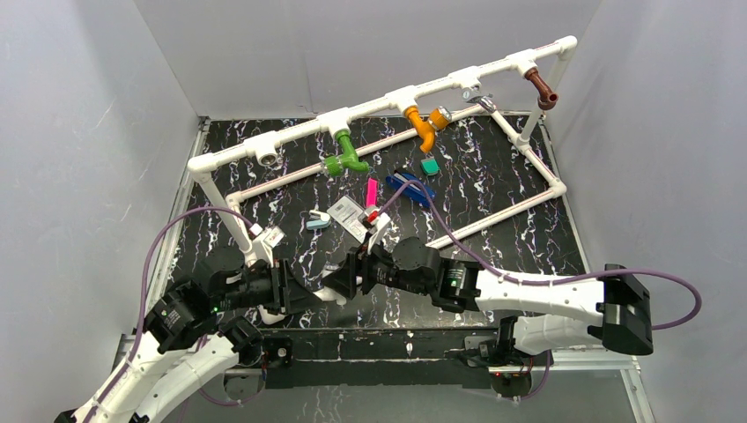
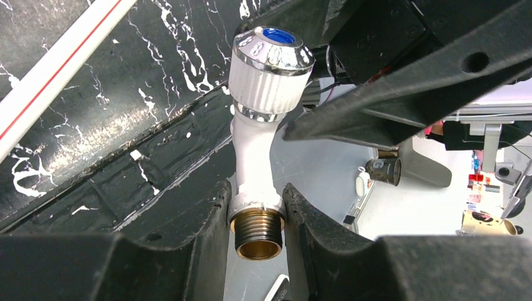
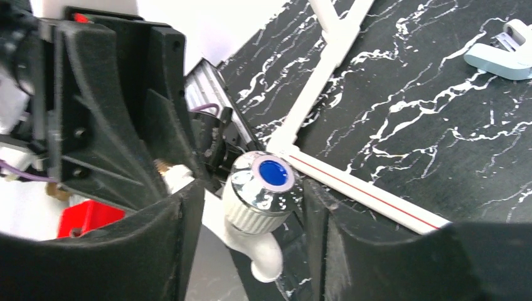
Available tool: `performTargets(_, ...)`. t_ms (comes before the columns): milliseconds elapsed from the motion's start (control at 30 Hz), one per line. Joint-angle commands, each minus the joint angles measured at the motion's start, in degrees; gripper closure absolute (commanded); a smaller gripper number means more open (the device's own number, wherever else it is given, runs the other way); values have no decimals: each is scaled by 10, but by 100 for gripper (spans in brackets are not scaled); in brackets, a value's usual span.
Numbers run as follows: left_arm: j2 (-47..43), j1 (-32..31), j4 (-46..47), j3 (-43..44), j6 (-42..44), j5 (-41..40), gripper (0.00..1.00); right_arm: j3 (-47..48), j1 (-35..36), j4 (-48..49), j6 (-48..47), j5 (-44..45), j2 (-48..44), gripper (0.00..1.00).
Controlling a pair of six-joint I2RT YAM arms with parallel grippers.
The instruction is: Install the water faucets
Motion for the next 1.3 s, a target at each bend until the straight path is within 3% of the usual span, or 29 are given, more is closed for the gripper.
performTargets(0,2,-1,26,13,1,13,100,7,4,37,-9,-16,-42,31)
performTargets(167,-9,-1,49,14,-4,18,100,-10,4,27,-16,-25,-84,16)
performTargets(433,-35,-2,161,-3,-40,64,100,-44,4,22,-30,-66,-166,7)
performTargets(833,-35,-2,302,1,-84,125,100,-23,4,62,-33,-180,-191,9)
performTargets(1267,-56,-1,402,-36,-128,131,100,14,4,119,-17,-202,-162,20)
